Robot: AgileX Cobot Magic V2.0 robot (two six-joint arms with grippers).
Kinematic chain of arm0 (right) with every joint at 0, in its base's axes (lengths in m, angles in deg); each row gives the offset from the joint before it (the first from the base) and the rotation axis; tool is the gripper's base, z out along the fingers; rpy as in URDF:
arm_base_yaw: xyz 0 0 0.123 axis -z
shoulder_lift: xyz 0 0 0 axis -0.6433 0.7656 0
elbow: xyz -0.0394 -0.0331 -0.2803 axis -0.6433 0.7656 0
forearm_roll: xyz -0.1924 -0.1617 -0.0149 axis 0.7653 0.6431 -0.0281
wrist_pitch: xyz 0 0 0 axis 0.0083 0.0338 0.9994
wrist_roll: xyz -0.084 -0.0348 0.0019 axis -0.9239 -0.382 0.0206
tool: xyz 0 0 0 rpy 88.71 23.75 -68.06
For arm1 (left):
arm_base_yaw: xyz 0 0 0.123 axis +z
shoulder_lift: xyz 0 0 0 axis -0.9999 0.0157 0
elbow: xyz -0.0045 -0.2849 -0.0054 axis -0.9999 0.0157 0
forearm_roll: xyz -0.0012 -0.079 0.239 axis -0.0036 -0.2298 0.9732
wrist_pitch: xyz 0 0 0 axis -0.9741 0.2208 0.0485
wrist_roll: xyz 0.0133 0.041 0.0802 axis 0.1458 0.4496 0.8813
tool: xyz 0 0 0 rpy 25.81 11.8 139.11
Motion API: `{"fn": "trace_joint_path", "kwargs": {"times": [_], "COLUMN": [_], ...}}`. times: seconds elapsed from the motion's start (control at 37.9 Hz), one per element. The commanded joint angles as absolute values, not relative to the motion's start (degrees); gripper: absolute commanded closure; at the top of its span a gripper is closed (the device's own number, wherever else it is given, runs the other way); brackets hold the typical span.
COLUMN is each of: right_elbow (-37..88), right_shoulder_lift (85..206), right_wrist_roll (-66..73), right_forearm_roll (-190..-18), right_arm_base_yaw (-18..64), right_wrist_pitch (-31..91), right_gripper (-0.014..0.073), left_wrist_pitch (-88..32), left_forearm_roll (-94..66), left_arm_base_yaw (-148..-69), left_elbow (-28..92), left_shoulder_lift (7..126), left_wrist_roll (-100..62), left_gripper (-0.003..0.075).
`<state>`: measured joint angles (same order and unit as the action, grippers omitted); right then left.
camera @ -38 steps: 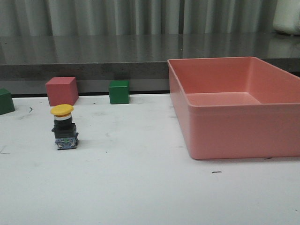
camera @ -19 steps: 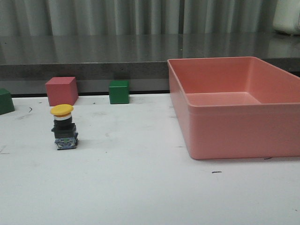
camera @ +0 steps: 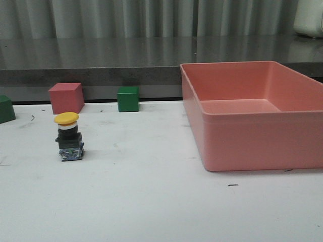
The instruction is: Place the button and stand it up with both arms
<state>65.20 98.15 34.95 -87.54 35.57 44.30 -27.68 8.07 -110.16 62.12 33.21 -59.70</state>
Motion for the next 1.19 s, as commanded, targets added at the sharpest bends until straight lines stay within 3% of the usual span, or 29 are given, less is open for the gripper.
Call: {"fn": "trace_joint_path", "kwargs": {"times": [0.0, 0.24, 0.74, 1.16], "right_elbow": [63.7, 63.7, 63.7, 63.7], "right_shoulder_lift": [98.8, 98.8, 98.8, 98.8], "right_wrist_roll": [34.5, 34.5, 34.5, 34.5], "right_forearm_roll": [-87.2, -87.2, -87.2, -87.2], "right_arm_base_yaw": [35.7, 35.7, 35.7, 35.7], "right_wrist_pitch": [39.6, 39.6, 39.6, 39.7], "right_gripper": [0.0664, 0.0664, 0.0664, 0.0664], "left_wrist_pitch": [-33.0, -36.7, -36.7, -36.3], "left_forearm_roll": [9.2, 14.9, 14.3, 12.2], "left_arm_base_yaw": [-110.6, -108.9, -90.0, -86.7], "left_elbow": [61.8, 68.5, 86.4, 90.1], "left_shoulder_lift": [33.5, 29.6, 13.0, 7.2], "left_wrist_roll": [-60.6, -66.8, -66.8, -66.8], "left_gripper": [0.0741, 0.0741, 0.0741, 0.0741]}}
